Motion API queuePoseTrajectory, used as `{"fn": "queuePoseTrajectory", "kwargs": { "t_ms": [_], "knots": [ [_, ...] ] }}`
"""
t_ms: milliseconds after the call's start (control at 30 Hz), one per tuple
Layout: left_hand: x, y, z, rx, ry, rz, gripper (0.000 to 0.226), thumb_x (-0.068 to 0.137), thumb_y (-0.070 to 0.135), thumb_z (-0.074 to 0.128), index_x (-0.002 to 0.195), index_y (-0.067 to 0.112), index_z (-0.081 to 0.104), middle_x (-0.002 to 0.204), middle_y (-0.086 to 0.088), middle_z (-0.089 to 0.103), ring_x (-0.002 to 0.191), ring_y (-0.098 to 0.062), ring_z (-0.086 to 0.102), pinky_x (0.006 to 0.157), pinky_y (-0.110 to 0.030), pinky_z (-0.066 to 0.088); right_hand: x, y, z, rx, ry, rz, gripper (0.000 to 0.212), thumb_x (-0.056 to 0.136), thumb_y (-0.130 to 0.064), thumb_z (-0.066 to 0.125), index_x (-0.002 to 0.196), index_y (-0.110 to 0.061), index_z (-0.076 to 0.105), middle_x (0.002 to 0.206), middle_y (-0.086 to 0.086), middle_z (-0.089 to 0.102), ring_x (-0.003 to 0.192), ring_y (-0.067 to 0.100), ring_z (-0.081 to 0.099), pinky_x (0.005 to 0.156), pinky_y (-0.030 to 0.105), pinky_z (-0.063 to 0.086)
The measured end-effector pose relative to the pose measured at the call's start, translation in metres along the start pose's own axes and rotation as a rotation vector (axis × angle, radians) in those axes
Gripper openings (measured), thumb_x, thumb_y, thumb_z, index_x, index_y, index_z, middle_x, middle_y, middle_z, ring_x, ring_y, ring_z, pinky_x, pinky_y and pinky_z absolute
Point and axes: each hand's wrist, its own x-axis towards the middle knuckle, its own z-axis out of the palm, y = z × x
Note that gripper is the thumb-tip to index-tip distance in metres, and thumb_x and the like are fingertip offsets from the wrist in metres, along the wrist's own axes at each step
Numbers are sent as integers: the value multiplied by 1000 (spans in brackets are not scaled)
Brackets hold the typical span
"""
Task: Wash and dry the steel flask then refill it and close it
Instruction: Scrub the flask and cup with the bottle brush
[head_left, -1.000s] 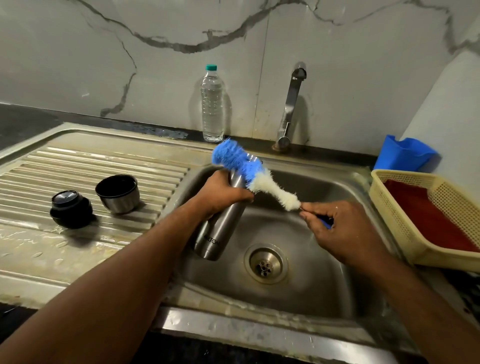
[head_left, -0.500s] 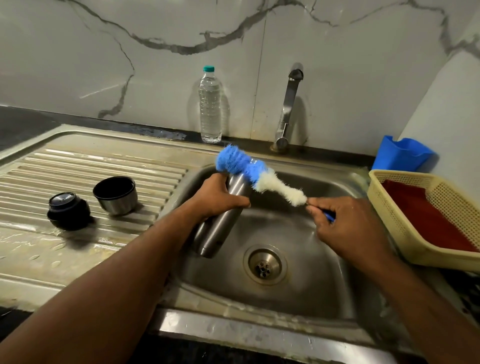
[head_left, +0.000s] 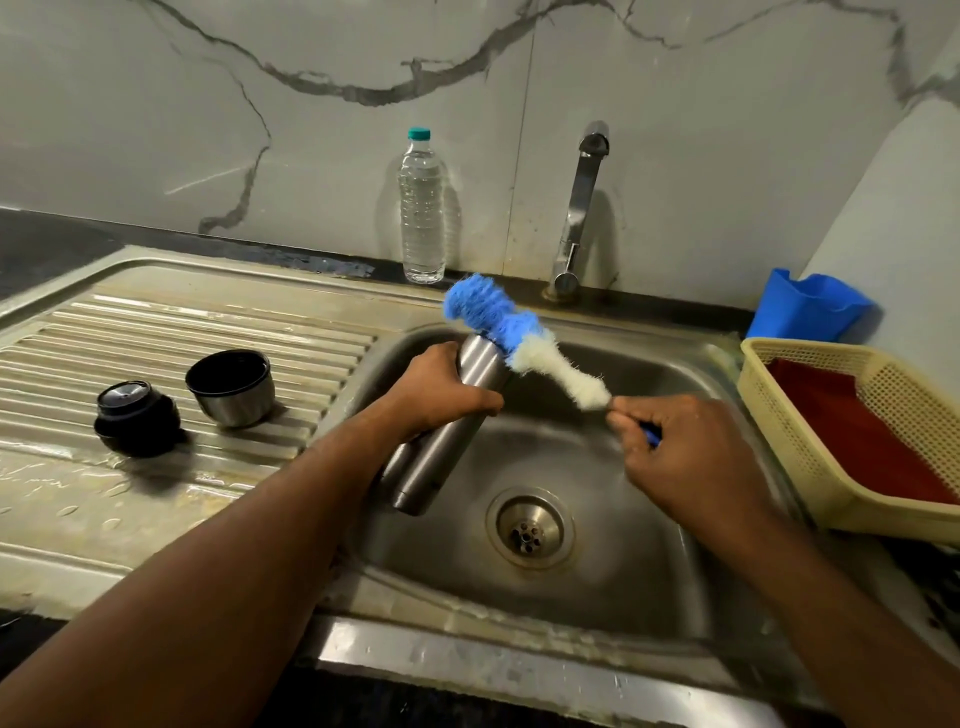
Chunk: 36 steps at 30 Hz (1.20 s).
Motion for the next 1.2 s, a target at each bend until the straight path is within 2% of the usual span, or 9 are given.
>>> {"fn": "queuePoseTrajectory", "kwargs": {
  "t_ms": [133, 300, 400, 567, 633, 833, 933, 1033, 1200],
  "knots": [
    [0, 1, 0, -105, -45, -27, 50, 77, 30, 85, 118, 16, 59, 103, -5, 69, 90, -18, 69, 73, -29, 55, 0, -1, 0, -36, 10, -10, 20, 95, -26, 68, 111, -21, 79, 94, -4, 80, 80, 14, 72, 76, 41, 62],
    [1, 1, 3, -82, -61, -57, 45, 83, 26, 85, 117, 18, 57, 103, -3, 68, 88, -15, 68, 69, -25, 52, -2, -2, 2, -31, -20, -12, 19, 95, -25, 68, 109, -21, 80, 92, -3, 80, 80, 16, 72, 76, 41, 62],
    [2, 0, 4, 3, -32, 9, 56, 78, 34, 88, 123, 18, 59, 107, -2, 69, 92, -14, 67, 74, -26, 52, 0, 3, 1, -46, 36, -11, 16, 94, -24, 69, 105, -20, 81, 90, -2, 80, 79, 18, 72, 74, 44, 63],
    [-1, -1, 2, 9, -24, 17, 68, 71, 40, 95, 125, 21, 59, 109, 2, 69, 95, -12, 67, 81, -28, 56, -1, 3, 1, -54, 16, -5, 15, 93, -25, 68, 99, -17, 79, 85, -1, 78, 77, 20, 72, 72, 46, 63],
    [-2, -1, 1, 39, -3, 21, 70, 68, 42, 96, 124, 20, 60, 108, 2, 69, 95, -12, 67, 79, -27, 56, 0, 3, 1, -53, 22, -8, 13, 93, -23, 68, 95, -15, 79, 81, 1, 77, 72, 20, 70, 69, 46, 62],
    [-2, 2, 1, 68, 12, 43, 72, 74, 38, 93, 133, 19, 57, 117, 2, 65, 99, -11, 62, 74, -20, 46, -1, -2, -4, -47, 41, -33, 14, 93, -21, 69, 101, -19, 81, 87, -1, 79, 76, 18, 71, 72, 44, 63],
    [-3, 5, 3, 96, 17, 41, 63, 77, 35, 92, 127, 20, 57, 114, 2, 63, 98, -12, 59, 80, -24, 45, -2, -6, -4, -58, 10, -33, 12, 93, -21, 70, 99, -19, 80, 84, 0, 78, 74, 18, 70, 71, 44, 63],
    [-1, 4, 2, 87, 31, 27, 73, 72, 35, 94, 132, 16, 57, 115, -1, 65, 103, -17, 63, 79, -26, 47, -1, -3, -6, -87, 43, -15, 14, 95, -23, 67, 101, -21, 80, 83, 0, 77, 72, 18, 69, 71, 44, 62],
    [4, 0, 3, 15, -19, -16, 55, 79, 34, 84, 124, 14, 59, 111, -8, 68, 95, -18, 66, 70, -27, 50, -1, -4, -7, -79, 19, 1, 15, 96, -23, 66, 101, -18, 80, 87, 2, 77, 76, 18, 69, 76, 41, 62]
  ]
}}
